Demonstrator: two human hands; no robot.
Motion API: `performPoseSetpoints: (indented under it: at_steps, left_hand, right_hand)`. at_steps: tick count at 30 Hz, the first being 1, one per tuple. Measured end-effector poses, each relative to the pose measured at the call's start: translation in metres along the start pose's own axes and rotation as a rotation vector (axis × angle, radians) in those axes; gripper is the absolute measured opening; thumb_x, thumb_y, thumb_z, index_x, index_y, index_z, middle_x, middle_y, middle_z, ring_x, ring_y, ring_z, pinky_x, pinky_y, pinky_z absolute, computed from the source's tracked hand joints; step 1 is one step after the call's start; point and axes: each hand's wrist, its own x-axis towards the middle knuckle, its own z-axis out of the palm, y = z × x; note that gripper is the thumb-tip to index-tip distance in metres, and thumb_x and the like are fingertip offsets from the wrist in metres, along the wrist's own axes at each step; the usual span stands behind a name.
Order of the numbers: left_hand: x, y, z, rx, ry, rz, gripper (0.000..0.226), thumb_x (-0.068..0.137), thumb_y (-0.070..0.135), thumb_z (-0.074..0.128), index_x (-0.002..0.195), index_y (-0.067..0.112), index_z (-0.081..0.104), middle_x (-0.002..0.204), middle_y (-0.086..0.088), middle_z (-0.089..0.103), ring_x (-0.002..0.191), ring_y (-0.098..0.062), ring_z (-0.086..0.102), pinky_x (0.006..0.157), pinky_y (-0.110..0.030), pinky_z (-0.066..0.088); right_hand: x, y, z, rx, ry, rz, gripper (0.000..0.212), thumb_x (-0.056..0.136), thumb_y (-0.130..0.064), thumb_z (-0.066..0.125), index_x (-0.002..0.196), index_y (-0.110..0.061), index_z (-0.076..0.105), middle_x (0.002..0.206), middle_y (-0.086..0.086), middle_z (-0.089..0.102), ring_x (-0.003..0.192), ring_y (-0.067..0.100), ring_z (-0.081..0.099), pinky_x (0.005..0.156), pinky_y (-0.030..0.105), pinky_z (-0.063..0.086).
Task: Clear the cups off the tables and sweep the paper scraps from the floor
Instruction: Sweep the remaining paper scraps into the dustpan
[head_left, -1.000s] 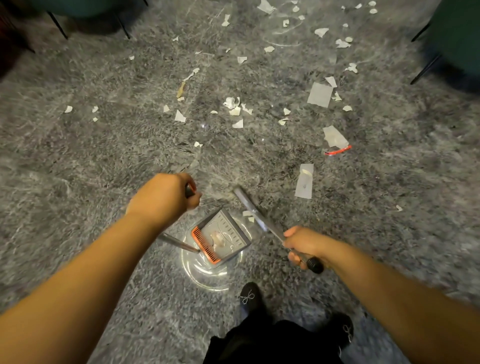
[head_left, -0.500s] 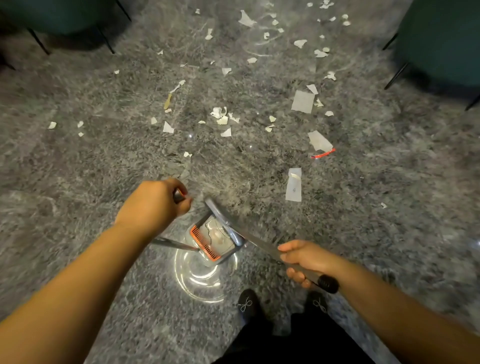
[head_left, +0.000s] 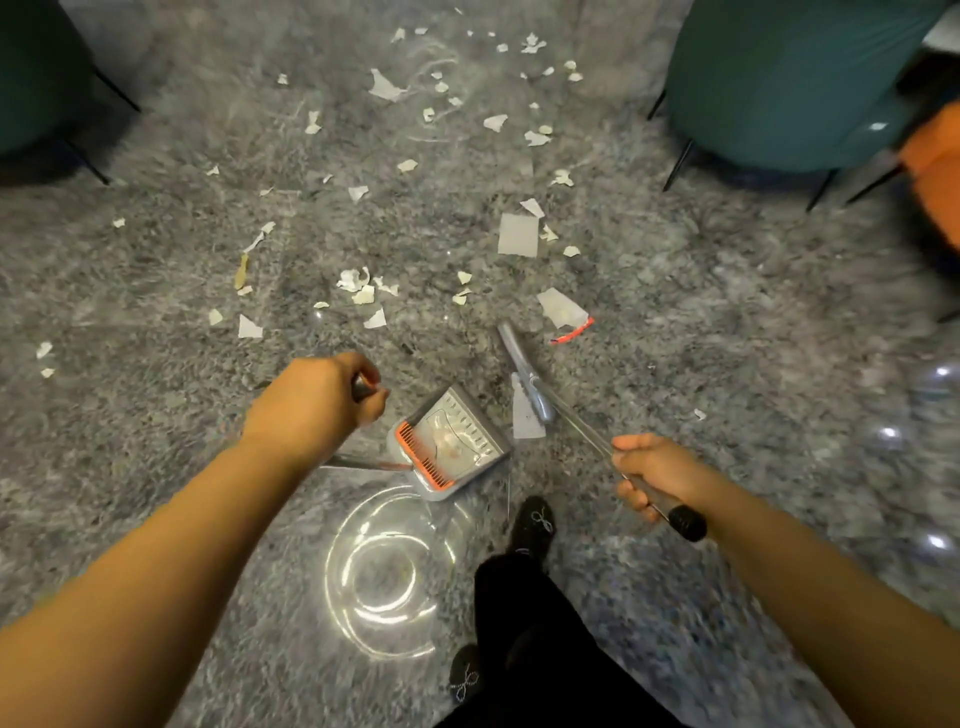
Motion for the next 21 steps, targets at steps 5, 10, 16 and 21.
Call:
performPoseSetpoints:
  at_steps: [5, 10, 16, 21]
  left_hand:
    - [0.077, 0.032, 0.004, 0.076, -0.091, 0.105, 0.013, 0.086, 0.032, 0.069, 0.096, 0.024, 0.068, 0.069, 0.008, 0.06, 0.073, -0.02, 0.063, 0.064, -0.031, 0.052]
    - [0.14, 0.064, 0.017, 0.164, -0.184, 0.156, 0.015, 0.088, 0.034, 0.067, 0.098, 0.023, 0.068, 0.076, 0.006, 0.063, 0.072, -0.017, 0.059, 0.064, -0.027, 0.047]
    - [0.185, 0.072, 0.015, 0.172, -0.235, 0.133, 0.015, 0.092, 0.036, 0.064, 0.099, 0.023, 0.064, 0.081, 0.002, 0.068, 0.072, -0.019, 0.064, 0.066, -0.034, 0.057]
    - [0.2, 0.069, 0.013, 0.174, -0.238, 0.143, 0.017, 0.093, 0.036, 0.063, 0.102, 0.022, 0.064, 0.085, 0.0, 0.07, 0.073, -0.018, 0.066, 0.067, -0.037, 0.059]
  right_hand:
    - [0.05, -0.03, -0.037, -0.053, 0.112, 0.002, 0.036, 0.1, -0.008, 0.049, 0.134, -0.01, 0.04, 0.081, 0.016, 0.052, 0.037, 0.016, 0.043, 0.032, 0.019, 0.034]
    - [0.107, -0.058, -0.059, -0.073, 0.148, 0.061, 0.022, 0.097, -0.003, 0.05, 0.117, -0.01, 0.045, 0.084, 0.017, 0.051, 0.047, 0.022, 0.044, 0.044, 0.03, 0.038]
    - [0.126, -0.081, -0.041, -0.216, 0.018, 0.123, 0.023, 0.097, 0.0, 0.046, 0.12, -0.001, 0.047, 0.084, 0.012, 0.05, 0.05, 0.017, 0.045, 0.043, 0.027, 0.04]
    - [0.117, -0.09, -0.019, -0.23, -0.133, 0.157, 0.021, 0.1, -0.006, 0.044, 0.119, -0.013, 0.043, 0.079, 0.011, 0.051, 0.046, 0.014, 0.045, 0.039, 0.02, 0.037]
